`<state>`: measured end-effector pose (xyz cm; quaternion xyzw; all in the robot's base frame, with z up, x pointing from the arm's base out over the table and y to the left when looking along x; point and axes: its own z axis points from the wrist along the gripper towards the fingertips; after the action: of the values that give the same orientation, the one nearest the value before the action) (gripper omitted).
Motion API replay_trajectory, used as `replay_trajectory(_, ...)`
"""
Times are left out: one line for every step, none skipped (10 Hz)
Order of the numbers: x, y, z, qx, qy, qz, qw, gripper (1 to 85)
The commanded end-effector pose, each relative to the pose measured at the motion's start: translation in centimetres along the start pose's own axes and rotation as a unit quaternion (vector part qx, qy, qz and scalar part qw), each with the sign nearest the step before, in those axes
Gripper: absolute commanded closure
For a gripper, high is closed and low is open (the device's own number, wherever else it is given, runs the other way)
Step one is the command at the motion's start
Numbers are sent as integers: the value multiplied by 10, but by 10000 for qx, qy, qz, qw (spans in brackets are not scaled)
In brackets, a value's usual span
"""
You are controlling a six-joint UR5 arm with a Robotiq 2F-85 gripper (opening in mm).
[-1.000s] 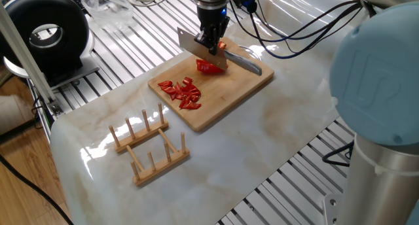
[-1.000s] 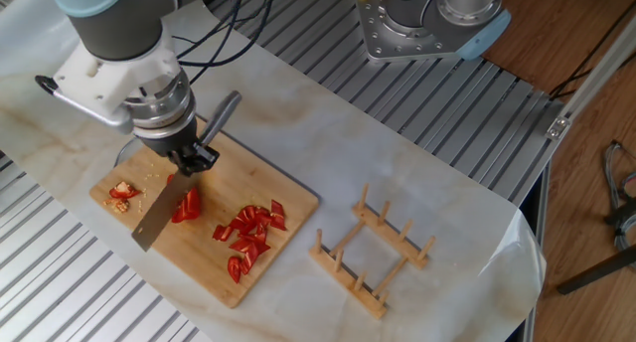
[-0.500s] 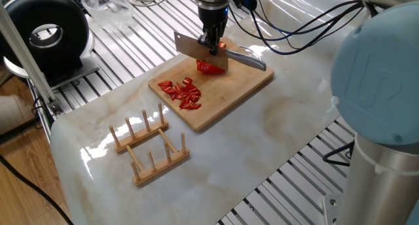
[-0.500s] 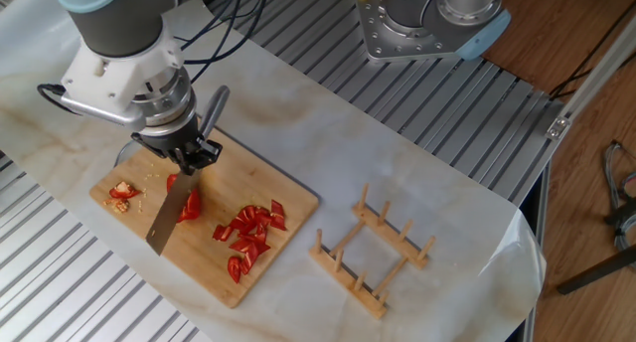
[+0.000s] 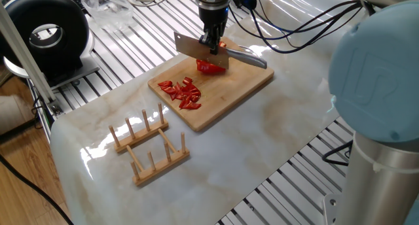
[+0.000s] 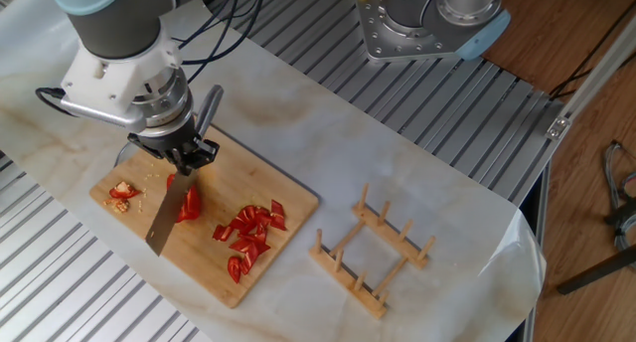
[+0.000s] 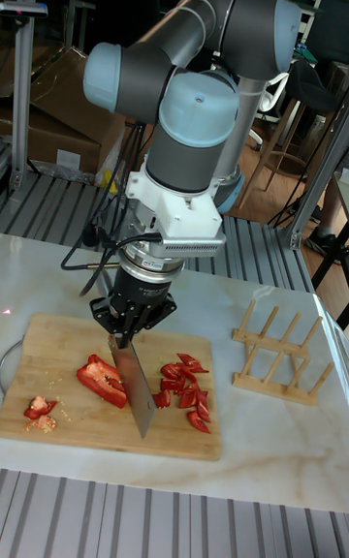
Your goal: Chop the chili peppers
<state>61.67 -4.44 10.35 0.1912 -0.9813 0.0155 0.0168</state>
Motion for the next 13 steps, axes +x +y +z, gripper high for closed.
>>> replay_trajectory(-3, 7, 1, -208, -43, 154, 9997, 843)
replay_trajectory(-2, 3, 2, -162, -33, 193, 9997, 843)
replay_trajectory(-4, 2, 3, -142, -66, 263, 9995, 843)
replay_trajectory(-7, 0, 3, -112, -103, 310, 9994, 843)
replay_trajectory(-9, 1, 3, -121, -123, 355, 9992, 843)
replay_trajectory(-11, 0, 4, -119, -130, 371, 9992, 843)
replay_trajectory(-13, 0, 6, -158, -136, 385, 9990, 843)
replay_trajectory(-15, 2, 6, -194, -148, 400, 9989, 843)
replay_trajectory(-17, 2, 7, -204, -144, 399, 9989, 843)
replay_trajectory(-17, 2, 8, -228, -145, 384, 9989, 843)
replay_trajectory(-18, 5, 8, -285, -166, 352, 9988, 843)
replay_trajectory(-19, 8, 7, -361, -203, 312, 9987, 843)
replay_trajectory(-20, 11, 6, -414, -257, 281, 9984, 843)
